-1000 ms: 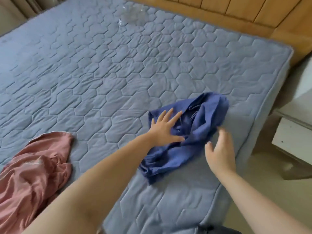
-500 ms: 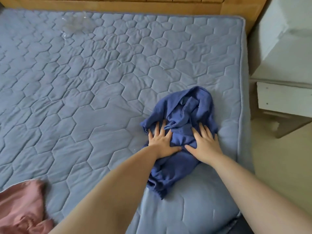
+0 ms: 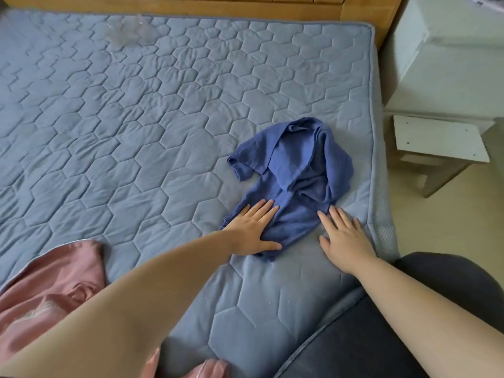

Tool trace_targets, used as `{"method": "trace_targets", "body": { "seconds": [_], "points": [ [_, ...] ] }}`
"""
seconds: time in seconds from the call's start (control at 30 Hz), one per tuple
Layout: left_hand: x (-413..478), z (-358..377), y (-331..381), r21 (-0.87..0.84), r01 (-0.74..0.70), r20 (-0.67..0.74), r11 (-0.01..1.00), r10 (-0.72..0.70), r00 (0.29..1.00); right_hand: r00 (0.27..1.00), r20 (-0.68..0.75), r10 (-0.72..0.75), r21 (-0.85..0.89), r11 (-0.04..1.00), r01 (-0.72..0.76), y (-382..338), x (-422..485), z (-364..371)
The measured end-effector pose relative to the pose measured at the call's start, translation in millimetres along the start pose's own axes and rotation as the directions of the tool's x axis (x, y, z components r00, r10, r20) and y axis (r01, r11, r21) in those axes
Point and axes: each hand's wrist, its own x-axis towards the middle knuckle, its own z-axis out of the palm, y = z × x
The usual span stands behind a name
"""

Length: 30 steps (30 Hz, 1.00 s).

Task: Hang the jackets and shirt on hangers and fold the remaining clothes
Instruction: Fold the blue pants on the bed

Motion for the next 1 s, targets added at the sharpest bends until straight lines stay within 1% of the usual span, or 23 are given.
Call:
{"method": "trace_targets", "body": {
  "seconds": [0.1, 0.3, 0.33, 0.4, 0.43, 0.47, 0.53, 0.57, 0.63, 0.67, 0.73, 0.8, 0.83, 0.9, 1.0],
  "points": [
    [-16, -1, -7, 0.065, -0.022, -0.028, 0.998, 0.024, 0.999, 0.997, -0.072, -0.012, 0.046, 0.999, 0.015, 3, -16, -5],
    [-52, 16, -1, 0.088, -0.004, -0.107, 0.996, 0.013, 0.994, 0.988, -0.148, -0.040, 0.045, 0.998, 0.048, 2, -46, -9],
    [-56, 18, -1, 0.057, 0.011, -0.134, 0.998, -0.003, 0.991, 0.986, -0.164, -0.041, 0.052, 0.997, 0.050, 2, -49, -10],
    [-58, 12, 6, -0.106, 0.085, -0.187, 0.991, -0.104, 0.977, 0.979, -0.202, -0.036, 0.094, 0.994, 0.056, -3, -58, -11],
    [-56, 4, 13, -0.183, 0.141, -0.213, 0.973, -0.179, 0.961, 0.973, -0.226, -0.034, 0.145, 0.987, 0.068, -7, -61, -12],
    [-53, -9, 21, -0.249, 0.180, -0.210, 0.952, -0.235, 0.949, 0.969, -0.246, -0.028, 0.230, 0.969, 0.087, -12, -65, -16],
    [-46, -45, 38, -0.315, 0.170, -0.202, 0.934, -0.241, 0.949, 0.963, -0.268, -0.031, 0.410, 0.901, 0.143, -23, -61, -30],
    [-43, -65, 45, -0.339, 0.131, -0.200, 0.932, -0.207, 0.958, 0.963, -0.264, -0.052, 0.469, 0.866, 0.176, -27, -55, -39],
    [-42, -110, 59, -0.320, 0.040, -0.192, 0.946, -0.106, 0.976, 0.953, -0.286, -0.100, 0.570, 0.782, 0.253, -37, -39, -66],
    [-42, -133, 65, -0.303, 0.006, -0.190, 0.953, -0.067, 0.980, 0.945, -0.318, -0.079, 0.619, 0.737, 0.270, -40, -35, -84],
    [-43, -179, 76, -0.304, -0.023, -0.222, 0.952, -0.048, 0.974, 0.933, -0.359, -0.018, 0.713, 0.640, 0.287, -45, -35, -129],
    [-49, -224, 85, -0.317, -0.067, -0.316, 0.946, -0.039, 0.948, 0.936, -0.347, 0.065, 0.812, 0.521, 0.265, -42, -41, -178],
    [-53, -247, 90, -0.327, -0.093, -0.368, 0.940, -0.036, 0.929, 0.930, -0.354, 0.104, 0.853, 0.442, 0.275, -37, -41, -199],
    [-63, -285, 98, -0.349, -0.133, -0.436, 0.927, -0.035, 0.899, 0.913, -0.383, 0.143, 0.891, 0.318, 0.324, -31, -48, -243],
    [-73, -328, 105, -0.382, -0.142, -0.470, 0.913, -0.060, 0.881, 0.863, -0.436, 0.255, 0.893, 0.239, 0.381, -19, -54, -302]
  ]
}}
